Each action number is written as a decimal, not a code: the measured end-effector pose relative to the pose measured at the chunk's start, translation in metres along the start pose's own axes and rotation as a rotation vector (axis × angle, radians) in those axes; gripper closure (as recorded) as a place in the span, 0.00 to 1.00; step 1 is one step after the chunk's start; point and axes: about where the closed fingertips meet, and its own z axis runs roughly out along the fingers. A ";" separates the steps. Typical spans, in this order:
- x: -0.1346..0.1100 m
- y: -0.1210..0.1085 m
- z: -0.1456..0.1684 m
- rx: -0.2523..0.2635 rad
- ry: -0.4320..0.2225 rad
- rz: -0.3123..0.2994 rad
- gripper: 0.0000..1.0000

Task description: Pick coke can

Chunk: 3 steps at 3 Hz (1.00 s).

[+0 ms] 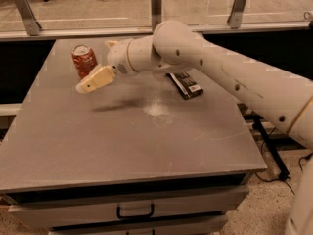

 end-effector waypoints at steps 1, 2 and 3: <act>-0.019 -0.013 0.032 -0.017 -0.046 -0.011 0.18; -0.026 -0.011 0.061 -0.060 -0.068 -0.006 0.42; -0.028 -0.007 0.075 -0.087 -0.082 -0.009 0.65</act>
Offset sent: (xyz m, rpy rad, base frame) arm 0.0372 0.0900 0.0011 0.0822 0.0143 0.1111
